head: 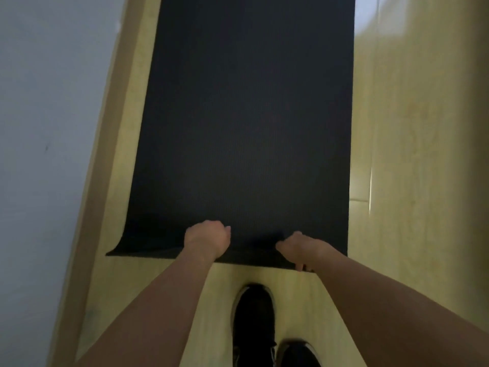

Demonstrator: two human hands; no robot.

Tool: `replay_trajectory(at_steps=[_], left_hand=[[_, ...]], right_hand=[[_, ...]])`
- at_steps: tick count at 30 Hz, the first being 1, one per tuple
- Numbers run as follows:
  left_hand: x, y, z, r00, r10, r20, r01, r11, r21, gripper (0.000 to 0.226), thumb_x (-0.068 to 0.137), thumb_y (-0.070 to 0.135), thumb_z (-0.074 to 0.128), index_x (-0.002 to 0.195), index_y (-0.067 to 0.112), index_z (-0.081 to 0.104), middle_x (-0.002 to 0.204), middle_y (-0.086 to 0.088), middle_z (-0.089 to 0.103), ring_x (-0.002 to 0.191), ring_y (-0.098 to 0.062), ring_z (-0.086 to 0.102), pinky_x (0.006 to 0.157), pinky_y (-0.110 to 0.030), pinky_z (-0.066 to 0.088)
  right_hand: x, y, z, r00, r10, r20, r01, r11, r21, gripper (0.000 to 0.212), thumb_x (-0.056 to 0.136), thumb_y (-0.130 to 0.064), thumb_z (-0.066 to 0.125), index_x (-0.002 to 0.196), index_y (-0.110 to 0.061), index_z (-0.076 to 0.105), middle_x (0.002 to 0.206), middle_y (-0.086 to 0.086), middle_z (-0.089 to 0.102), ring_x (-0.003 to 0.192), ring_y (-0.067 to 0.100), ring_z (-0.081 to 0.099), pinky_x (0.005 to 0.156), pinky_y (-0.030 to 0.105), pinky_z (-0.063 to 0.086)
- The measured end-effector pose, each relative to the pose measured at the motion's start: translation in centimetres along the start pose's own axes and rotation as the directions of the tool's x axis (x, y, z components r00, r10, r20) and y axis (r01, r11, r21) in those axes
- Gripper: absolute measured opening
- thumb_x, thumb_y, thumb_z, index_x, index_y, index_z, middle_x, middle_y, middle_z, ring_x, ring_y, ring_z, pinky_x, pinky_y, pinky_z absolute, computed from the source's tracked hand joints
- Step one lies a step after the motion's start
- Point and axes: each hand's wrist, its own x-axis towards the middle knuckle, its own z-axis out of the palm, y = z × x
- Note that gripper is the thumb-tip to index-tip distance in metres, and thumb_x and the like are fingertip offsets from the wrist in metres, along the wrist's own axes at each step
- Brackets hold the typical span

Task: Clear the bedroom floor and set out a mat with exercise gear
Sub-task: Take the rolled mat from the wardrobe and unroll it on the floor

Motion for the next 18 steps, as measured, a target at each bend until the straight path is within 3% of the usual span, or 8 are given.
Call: replay_trajectory(at_steps=[2, 4, 6, 8, 10, 12, 15, 18], left_hand=[[0.1, -1.2, 3.4, 0.998, -0.065, 0.019, 0.065, 0.998, -0.020, 0.051, 0.103, 0.047, 0.024, 0.111, 0.011, 0.059, 0.100, -0.007, 0.061, 0.093, -0.023, 0.060, 0.078, -0.035, 0.045], [0.1, -2.6, 6.8, 0.986, -0.166, 0.015, 0.166, 0.984, -0.066, 0.059, 0.097, 0.060, 0.032, 0.122, 0.011, 0.053, 0.109, -0.007, 0.058, 0.102, -0.024, 0.058, 0.083, -0.037, 0.047], [0.1, -4.0, 9.8, 0.955, -0.294, -0.029, 0.291, 0.953, -0.086, 0.090, 0.083, 0.075, 0.046, 0.142, 0.008, 0.032, 0.137, -0.015, 0.043, 0.125, -0.033, 0.045, 0.098, -0.048, 0.044], [0.2, -5.3, 12.8, 0.928, -0.371, -0.040, 0.365, 0.924, -0.111, 0.125, 0.068, 0.081, 0.059, 0.153, 0.011, -0.001, 0.158, -0.018, 0.007, 0.143, -0.042, 0.015, 0.111, -0.057, 0.027], [-0.5, -6.0, 15.6, 0.925, -0.377, -0.047, 0.361, 0.911, -0.198, 0.144, 0.058, 0.081, 0.067, 0.150, 0.015, -0.023, 0.159, -0.016, -0.019, 0.146, -0.044, -0.004, 0.117, -0.056, 0.013], [-0.3, -6.5, 17.9, 0.929, -0.357, -0.098, 0.316, 0.902, -0.293, 0.152, 0.054, 0.082, 0.068, 0.146, 0.015, -0.032, 0.156, -0.017, -0.029, 0.145, -0.046, -0.014, 0.118, -0.054, 0.005], [0.6, -6.2, 18.3, 0.937, -0.349, -0.001, 0.320, 0.860, -0.399, 0.161, 0.044, 0.091, 0.062, 0.139, 0.014, -0.042, 0.147, -0.016, -0.045, 0.137, -0.044, -0.035, 0.115, -0.054, -0.014], [0.9, -6.6, 17.8, 0.939, -0.325, 0.114, 0.339, 0.816, -0.468, 0.162, 0.039, 0.090, 0.065, 0.134, 0.022, -0.049, 0.140, -0.010, -0.055, 0.134, -0.038, -0.043, 0.112, -0.054, -0.020]], right_hand=[[0.8, 1.5, 3.2, 0.981, 0.061, -0.183, -0.080, 0.992, -0.096, 0.053, 0.095, -0.048, 0.037, 0.125, -0.006, 0.049, 0.109, 0.010, 0.060, 0.099, 0.026, 0.058, 0.088, 0.039, 0.047], [1.1, 2.6, 5.7, 0.944, 0.080, -0.321, -0.159, 0.960, -0.229, 0.064, 0.093, -0.058, 0.038, 0.133, -0.008, 0.046, 0.121, 0.012, 0.055, 0.110, 0.029, 0.053, 0.090, 0.044, 0.045], [1.7, 3.9, 7.1, 0.931, 0.142, -0.336, -0.224, 0.950, -0.220, 0.096, 0.082, -0.068, 0.053, 0.150, -0.011, 0.015, 0.148, 0.020, 0.029, 0.134, 0.039, 0.033, 0.101, 0.060, 0.035], [3.1, 5.5, 9.0, 0.932, 0.210, -0.295, -0.250, 0.962, -0.107, 0.126, 0.071, -0.069, 0.066, 0.151, -0.016, -0.016, 0.158, 0.021, -0.005, 0.144, 0.045, 0.009, 0.110, 0.064, 0.019], [3.9, 6.7, 11.4, 0.934, 0.219, -0.282, -0.246, 0.967, -0.061, 0.137, 0.068, -0.066, 0.071, 0.147, -0.013, -0.028, 0.156, 0.022, -0.022, 0.144, 0.046, 0.001, 0.115, 0.058, 0.012], [5.1, 7.4, 13.2, 0.925, 0.192, -0.328, -0.222, 0.973, -0.056, 0.139, 0.070, -0.063, 0.072, 0.144, -0.009, -0.032, 0.152, 0.024, -0.031, 0.144, 0.048, -0.004, 0.117, 0.054, 0.009], [6.7, 6.9, 14.0, 0.921, 0.225, -0.319, -0.221, 0.974, 0.046, 0.148, 0.065, -0.063, 0.076, 0.139, -0.008, -0.040, 0.145, 0.023, -0.043, 0.140, 0.051, -0.019, 0.116, 0.056, 0.000], [7.3, 6.2, 14.3, 0.931, 0.277, -0.236, -0.248, 0.958, 0.145, 0.161, 0.053, -0.065, 0.082, 0.128, -0.012, -0.051, 0.138, 0.019, -0.052, 0.135, 0.049, -0.032, 0.114, 0.057, -0.006]])
